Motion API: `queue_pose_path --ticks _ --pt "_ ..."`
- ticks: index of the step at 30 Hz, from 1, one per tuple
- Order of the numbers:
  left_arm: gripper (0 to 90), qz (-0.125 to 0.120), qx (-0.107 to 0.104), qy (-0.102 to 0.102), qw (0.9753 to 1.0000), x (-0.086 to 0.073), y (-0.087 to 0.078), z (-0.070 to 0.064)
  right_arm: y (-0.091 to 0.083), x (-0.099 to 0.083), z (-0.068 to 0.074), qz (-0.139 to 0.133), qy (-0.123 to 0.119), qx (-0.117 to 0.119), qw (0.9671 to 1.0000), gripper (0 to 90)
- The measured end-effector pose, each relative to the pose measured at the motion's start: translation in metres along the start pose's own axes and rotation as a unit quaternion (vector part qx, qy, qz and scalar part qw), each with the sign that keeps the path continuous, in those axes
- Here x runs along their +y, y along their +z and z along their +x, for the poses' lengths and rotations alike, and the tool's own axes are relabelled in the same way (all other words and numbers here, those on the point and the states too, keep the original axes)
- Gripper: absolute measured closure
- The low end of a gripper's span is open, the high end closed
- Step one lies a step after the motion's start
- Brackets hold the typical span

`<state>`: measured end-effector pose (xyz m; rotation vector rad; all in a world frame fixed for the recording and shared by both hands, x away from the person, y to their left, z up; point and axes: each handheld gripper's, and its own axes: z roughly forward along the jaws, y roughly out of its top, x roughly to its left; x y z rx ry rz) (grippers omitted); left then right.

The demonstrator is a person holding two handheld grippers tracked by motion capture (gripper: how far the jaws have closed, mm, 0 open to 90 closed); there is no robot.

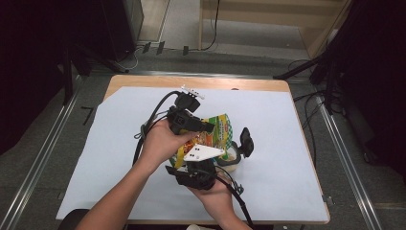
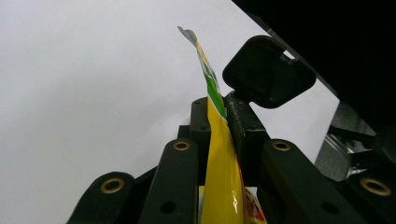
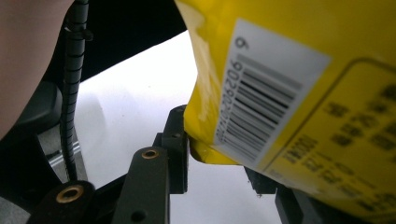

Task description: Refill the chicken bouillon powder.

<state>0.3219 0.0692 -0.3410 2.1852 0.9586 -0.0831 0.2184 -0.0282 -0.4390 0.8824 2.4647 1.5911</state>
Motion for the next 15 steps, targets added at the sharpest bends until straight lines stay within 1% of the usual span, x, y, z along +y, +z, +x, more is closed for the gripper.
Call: queue_pose_path --ticks 2,4,5,9,15 --pt "82.2 -0.002 -0.003 0.003 1.0 0.0006 -0.0019 -0.0019 -0.0012 0.0003 0.0011 -0.003 -0.004 -0.001 1.0 66.1" --pt "82.3 -0.002 0.007 0.008 0.9999 0.001 -0.0016 -0.004 -0.0014 0.001 0.0016 -0.008 -0.002 0.0 1.0 66.1" --pt "82.3 -0.003 0.007 0.009 0.9999 0.0008 -0.0009 -0.004 -0.001 0.0009 0.0006 -0.006 0.001 0.003 1.0 66.1" --pt "82.3 -0.003 0.002 0.004 1.0 0.0015 -0.0008 -0.003 -0.0014 0.0011 0.0 -0.006 0.001 0.002 1.0 66.3" --pt "82.2 -0.001 -0.003 0.001 1.0 0.0011 -0.0002 -0.0006 -0.0008 0.0009 0.0 -0.004 -0.003 0.001 1.0 66.4"
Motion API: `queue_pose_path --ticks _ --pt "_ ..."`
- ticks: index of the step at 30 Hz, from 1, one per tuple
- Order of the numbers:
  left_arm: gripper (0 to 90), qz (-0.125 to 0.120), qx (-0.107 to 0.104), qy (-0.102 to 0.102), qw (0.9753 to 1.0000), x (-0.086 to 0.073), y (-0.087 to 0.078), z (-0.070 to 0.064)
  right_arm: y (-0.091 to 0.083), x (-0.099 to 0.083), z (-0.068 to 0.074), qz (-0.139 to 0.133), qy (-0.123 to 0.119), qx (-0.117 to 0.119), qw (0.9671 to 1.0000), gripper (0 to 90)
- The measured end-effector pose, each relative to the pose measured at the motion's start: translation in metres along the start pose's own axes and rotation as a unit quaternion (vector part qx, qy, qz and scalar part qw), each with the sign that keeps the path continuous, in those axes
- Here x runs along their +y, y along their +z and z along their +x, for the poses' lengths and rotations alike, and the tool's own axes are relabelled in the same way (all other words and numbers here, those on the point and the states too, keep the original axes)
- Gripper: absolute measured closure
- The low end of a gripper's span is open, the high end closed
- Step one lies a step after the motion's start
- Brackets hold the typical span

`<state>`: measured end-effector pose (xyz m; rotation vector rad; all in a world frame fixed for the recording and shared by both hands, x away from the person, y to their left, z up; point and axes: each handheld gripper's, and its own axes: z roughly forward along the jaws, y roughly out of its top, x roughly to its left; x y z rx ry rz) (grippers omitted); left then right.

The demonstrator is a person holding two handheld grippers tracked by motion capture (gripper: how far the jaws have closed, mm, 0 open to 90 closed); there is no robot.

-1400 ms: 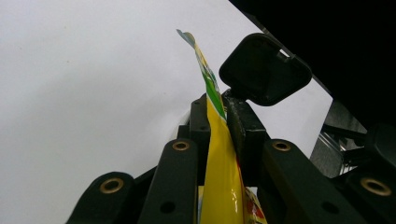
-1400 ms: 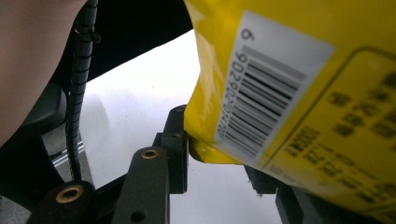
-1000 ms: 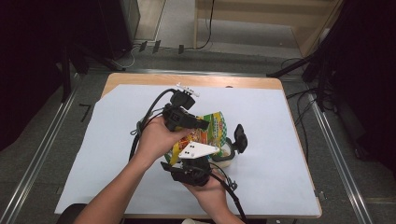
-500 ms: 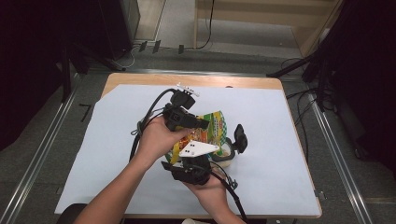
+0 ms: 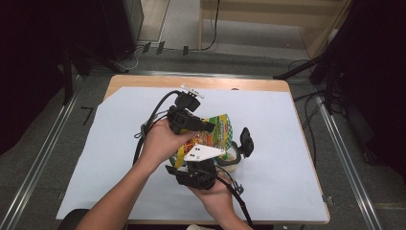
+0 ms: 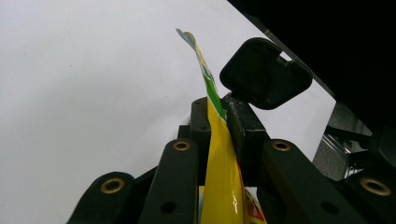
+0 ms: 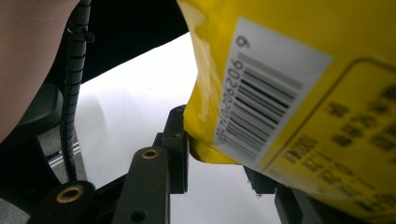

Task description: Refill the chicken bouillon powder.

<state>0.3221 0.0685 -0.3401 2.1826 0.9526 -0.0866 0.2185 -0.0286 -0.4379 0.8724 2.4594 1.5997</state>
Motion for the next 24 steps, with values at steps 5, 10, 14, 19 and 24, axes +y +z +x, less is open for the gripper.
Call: queue_pose_path --ticks 5,10,14,19,24 --pt "82.2 0.002 -0.003 -0.002 1.0 -0.0003 -0.0001 0.001 -0.0001 -0.0002 0.0004 0.002 -0.002 -0.002 1.0 66.3" --pt "82.2 0.003 -0.004 -0.003 1.0 -0.0004 0.0 0.0021 0.0002 -0.0003 0.0004 0.003 -0.004 -0.002 1.0 66.4" --pt "82.1 0.003 -0.005 -0.004 1.0 -0.0005 -0.0001 0.0024 0.0002 -0.0003 0.0004 0.003 -0.005 -0.002 1.0 66.4" --pt "82.1 0.004 -0.007 -0.006 0.9999 -0.0004 0.0002 0.003 0.0005 -0.0003 0.0004 0.003 -0.007 -0.003 1.0 66.4" --pt "82.1 0.005 -0.008 -0.007 0.9999 -0.0004 0.0 0.0033 0.0004 -0.0002 0.0005 0.003 -0.007 -0.002 1.0 66.4"
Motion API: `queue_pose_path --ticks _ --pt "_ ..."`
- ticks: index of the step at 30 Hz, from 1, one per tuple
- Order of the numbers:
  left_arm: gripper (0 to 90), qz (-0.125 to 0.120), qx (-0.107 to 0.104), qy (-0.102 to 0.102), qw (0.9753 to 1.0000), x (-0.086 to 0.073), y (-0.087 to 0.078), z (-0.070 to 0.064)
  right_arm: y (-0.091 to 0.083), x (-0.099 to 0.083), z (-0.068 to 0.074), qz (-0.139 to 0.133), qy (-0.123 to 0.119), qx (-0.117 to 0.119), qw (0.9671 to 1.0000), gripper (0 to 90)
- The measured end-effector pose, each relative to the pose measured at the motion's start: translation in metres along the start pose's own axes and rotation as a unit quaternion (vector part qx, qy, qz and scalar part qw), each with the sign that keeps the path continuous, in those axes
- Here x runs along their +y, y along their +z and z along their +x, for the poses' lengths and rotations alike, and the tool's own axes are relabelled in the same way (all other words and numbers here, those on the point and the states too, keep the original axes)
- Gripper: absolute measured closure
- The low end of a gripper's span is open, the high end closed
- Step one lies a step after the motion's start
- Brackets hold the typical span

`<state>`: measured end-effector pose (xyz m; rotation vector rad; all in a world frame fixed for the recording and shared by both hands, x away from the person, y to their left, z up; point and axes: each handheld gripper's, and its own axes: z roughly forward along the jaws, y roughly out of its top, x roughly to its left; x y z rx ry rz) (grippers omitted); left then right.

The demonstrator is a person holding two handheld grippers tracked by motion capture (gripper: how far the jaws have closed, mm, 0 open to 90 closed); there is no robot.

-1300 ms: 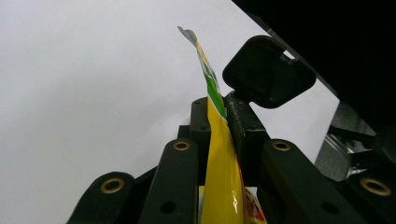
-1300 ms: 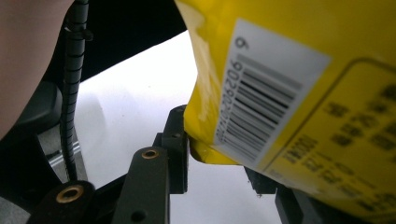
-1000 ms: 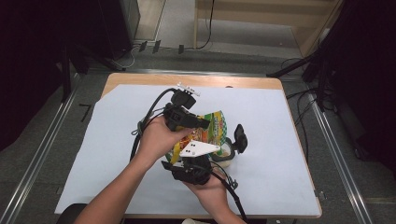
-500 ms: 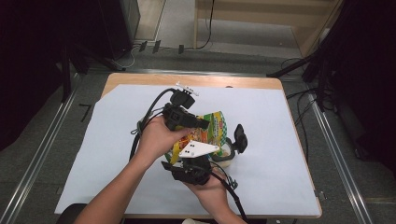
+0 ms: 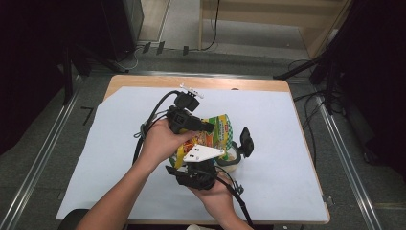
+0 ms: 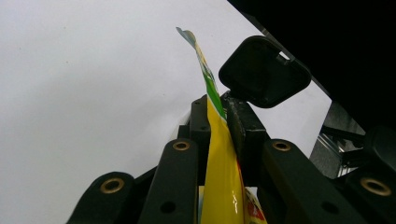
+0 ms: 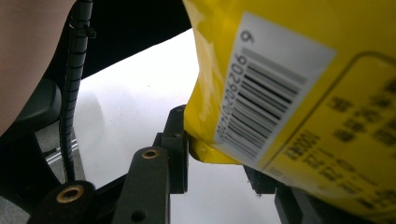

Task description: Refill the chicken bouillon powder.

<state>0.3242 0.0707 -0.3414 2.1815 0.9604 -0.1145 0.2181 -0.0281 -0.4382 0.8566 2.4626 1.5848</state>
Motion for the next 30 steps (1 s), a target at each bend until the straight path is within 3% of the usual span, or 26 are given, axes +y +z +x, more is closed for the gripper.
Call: queue_pose_path --ticks 30 --pt "81.7 0.0 -0.016 -0.007 0.9999 0.0005 -0.0012 0.0036 -0.0011 0.0019 0.0014 0.002 -0.005 -0.003 1.0 66.4"
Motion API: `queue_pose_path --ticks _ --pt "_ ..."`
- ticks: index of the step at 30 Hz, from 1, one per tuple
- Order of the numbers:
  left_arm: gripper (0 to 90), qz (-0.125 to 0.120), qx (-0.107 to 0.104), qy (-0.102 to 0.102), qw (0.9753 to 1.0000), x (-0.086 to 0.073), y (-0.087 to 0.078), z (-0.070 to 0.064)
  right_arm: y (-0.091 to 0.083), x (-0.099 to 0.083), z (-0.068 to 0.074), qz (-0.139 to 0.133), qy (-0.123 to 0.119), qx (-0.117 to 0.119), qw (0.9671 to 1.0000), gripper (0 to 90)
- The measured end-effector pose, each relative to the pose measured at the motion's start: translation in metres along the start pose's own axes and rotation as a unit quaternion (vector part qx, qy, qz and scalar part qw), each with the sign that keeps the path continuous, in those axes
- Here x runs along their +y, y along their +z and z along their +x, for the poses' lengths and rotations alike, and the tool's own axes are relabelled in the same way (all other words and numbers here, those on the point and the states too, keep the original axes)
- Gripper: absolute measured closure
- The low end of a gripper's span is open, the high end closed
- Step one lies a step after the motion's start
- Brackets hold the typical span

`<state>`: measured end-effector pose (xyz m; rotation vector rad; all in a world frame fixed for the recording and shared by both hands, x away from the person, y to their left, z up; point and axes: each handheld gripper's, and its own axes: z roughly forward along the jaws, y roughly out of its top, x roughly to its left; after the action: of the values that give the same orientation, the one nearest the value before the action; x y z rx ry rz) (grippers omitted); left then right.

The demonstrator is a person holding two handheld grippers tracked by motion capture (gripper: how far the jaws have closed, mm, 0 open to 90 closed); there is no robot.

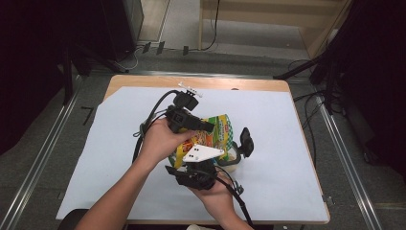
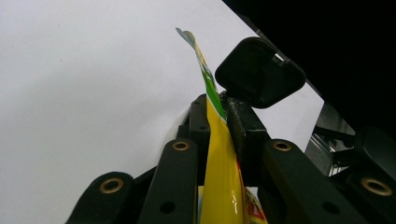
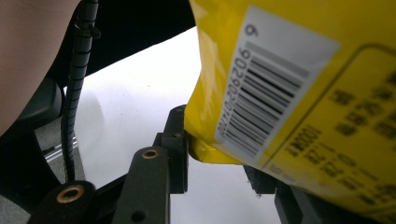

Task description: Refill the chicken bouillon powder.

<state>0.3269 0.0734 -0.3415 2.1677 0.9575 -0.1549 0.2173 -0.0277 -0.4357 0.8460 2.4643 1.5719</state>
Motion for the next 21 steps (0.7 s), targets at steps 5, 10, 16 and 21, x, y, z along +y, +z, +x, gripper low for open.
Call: queue_pose_path --ticks 5,10,16,21 --pt "81.4 0.005 -0.001 -0.004 1.0 0.0006 -0.0002 0.0007 -0.0006 0.0008 0.001 0.001 0.001 0.003 1.0 66.4" --pt "81.4 0.006 -0.001 -0.004 1.0 0.001 0.0 0.001 -0.0003 0.0009 0.0011 0.0 0.003 0.004 1.0 66.5" --pt "81.5 0.01 -0.02 -0.014 0.9997 0.002 0.0012 0.0049 -0.0013 0.0018 0.0014 0.001 0.004 0.003 1.0 66.4" --pt "81.7 0.023 -0.027 -0.02 0.9992 0.0022 0.0059 0.0077 -0.0006 0.0001 0.0 0.006 0.007 0.004 1.0 66.4"
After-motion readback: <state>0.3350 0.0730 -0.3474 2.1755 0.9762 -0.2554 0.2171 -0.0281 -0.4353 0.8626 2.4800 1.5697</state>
